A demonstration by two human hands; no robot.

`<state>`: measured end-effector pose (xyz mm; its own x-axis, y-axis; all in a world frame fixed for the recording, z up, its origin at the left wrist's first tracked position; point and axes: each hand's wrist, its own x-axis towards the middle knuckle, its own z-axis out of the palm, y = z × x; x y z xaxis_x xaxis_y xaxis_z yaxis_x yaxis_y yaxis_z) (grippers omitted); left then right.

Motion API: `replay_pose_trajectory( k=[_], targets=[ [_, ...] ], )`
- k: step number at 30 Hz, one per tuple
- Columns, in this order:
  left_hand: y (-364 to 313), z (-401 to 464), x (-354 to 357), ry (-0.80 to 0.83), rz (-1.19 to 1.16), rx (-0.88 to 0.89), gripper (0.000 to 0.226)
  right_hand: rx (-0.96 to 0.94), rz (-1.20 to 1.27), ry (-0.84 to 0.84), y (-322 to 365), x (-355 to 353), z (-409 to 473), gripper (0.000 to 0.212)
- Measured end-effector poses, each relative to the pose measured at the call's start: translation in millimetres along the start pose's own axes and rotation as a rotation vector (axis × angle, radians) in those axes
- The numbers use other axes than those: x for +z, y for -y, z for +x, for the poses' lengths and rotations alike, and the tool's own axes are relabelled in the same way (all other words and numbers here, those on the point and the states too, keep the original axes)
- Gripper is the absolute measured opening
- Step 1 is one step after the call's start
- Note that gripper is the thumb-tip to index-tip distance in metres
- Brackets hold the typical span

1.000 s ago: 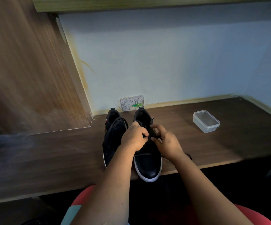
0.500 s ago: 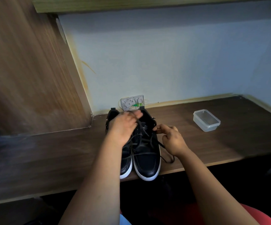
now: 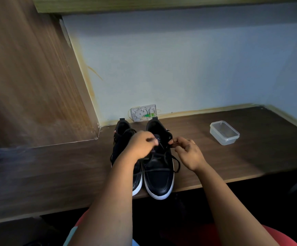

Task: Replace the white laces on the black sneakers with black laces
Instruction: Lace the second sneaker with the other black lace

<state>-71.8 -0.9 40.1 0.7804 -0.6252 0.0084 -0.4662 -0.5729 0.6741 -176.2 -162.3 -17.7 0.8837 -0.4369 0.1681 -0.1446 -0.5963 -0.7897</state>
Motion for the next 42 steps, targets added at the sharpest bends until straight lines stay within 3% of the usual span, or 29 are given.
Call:
replay_pose_trajectory(
  k=[1, 3, 5, 6, 7, 8, 10, 12, 14, 17, 19, 21, 23, 25, 26, 27, 28, 30, 32, 33, 36, 38, 42],
  targets=[
    [-1.5, 0.8, -3.8, -0.144, -0.243, -0.059, 0.018, 0.005, 0.001, 0.0, -1.3, 0.1, -0.1, 0.025],
    [-5.8, 2.0, -15.1, -0.391, -1.036, -0.174, 0.025, -0.007, -0.004, -0.003, -3.4, 1.1, -0.7, 0.023],
    [-8.8, -0.2, -26.4, -0.401, -1.68, -0.203, 0.03, -0.011, 0.0, -0.004, -2.0, 1.4, -1.5, 0.026],
    [-9.0, -1.8, -29.0, -0.348, -1.799, -0.219, 0.03, -0.009, 0.008, 0.0, -1.0, 1.3, -1.5, 0.027],
    [-10.4, -2.8, -28.8, -0.286, -1.787, -0.256, 0.029, -0.005, 0.017, 0.006, -0.2, 1.1, -1.2, 0.028],
    [-12.3, -4.0, -25.5, -0.228, -1.631, -0.293, 0.027, -0.004, 0.027, 0.01, 0.3, 1.0, -1.0, 0.028],
    [-10.4, -4.0, -11.5, -0.176, -0.862, -0.229, 0.021, -0.017, 0.039, 0.016, -0.9, 0.7, -0.4, 0.03],
    [-0.9, 0.0, 6.5, -0.16, -0.117, 0.007, 0.024, -0.029, 0.053, 0.017, -2.9, 0.8, 0.6, 0.03],
    [3.0, 2.5, 17.6, 0.005, 0.109, 0.12, 0.028, -0.023, 0.067, 0.022, -5.3, 1.0, 2.2, 0.031],
    [3.0, 1.8, 23.4, 0.147, 0.246, 0.087, 0.017, 0.008, 0.11, 0.021, -5.8, 1.5, 3.0, 0.031],
    [0.8, 1.6, 20.8, 0.134, 0.202, 0.071, 0.021, 0.024, 0.139, 0.01, -4.9, 0.5, 2.2, 0.03],
    [-3.1, 0.2, 15.6, -0.008, 0.06, 0.033, 0.024, 0.023, 0.136, -0.007, -3.1, -0.4, 0.5, 0.028],
    [-8.8, 4.1, 4.2, -0.261, -0.495, -0.166, 0.022, 0.026, 0.124, -0.027, -1.3, -0.6, -1.2, 0.026],
    [-11.6, 6.0, -17.4, -0.437, -1.311, -0.283, 0.022, 0.027, 0.143, -0.036, -1.3, 0.5, -1.8, 0.025],
    [-6.4, 5.4, -26.8, -0.498, -1.58, -0.285, 0.026, 0.03, 0.158, -0.034, -1.8, 1.3, -1.6, 0.025],
    [-1.4, 4.9, -33.3, -0.53, -1.67, -0.292, 0.029, 0.035, 0.169, -0.031, -2.4, 1.8, -1.3, 0.026],
    [3.7, 4.4, -36.8, -0.542, -1.568, -0.331, 0.031, 0.043, 0.173, -0.03, -3.1, 2.1, -0.7, 0.027],
    [10.0, 0.3, -31.2, -0.464, -1.006, -0.374, 0.029, 0.058, 0.175, -0.034, -3.1, 1.4, -0.6, 0.026],
    [15.2, 0.0, -16.6, -0.361, -0.443, -0.19, 0.019, 0.064, 0.196, -0.035, -0.5, 0.8, -1.9, 0.02],
    [14.5, 0.3, -10.5, -0.28, -0.275, -0.075, 0.011, 0.064, 0.205, -0.034, 1.2, 0.7, -2.6, 0.02],
    [11.8, 3.0, 9.1, 0.018, 0.024, 0.104, 0.028, 0.067, 0.193, -0.024, 5.7, -0.6, -4.9, 0.028],
    [9.9, 4.3, 20.7, 0.13, 0.202, 0.112, 0.021, 0.065, 0.181, -0.009, 4.3, -1.1, -5.2, 0.028],
    [7.0, 5.1, 27.2, 0.09, 0.274, 0.117, 0.013, 0.047, 0.168, -0.019, 2.8, -0.3, -6.9, 0.016]
  ],
)
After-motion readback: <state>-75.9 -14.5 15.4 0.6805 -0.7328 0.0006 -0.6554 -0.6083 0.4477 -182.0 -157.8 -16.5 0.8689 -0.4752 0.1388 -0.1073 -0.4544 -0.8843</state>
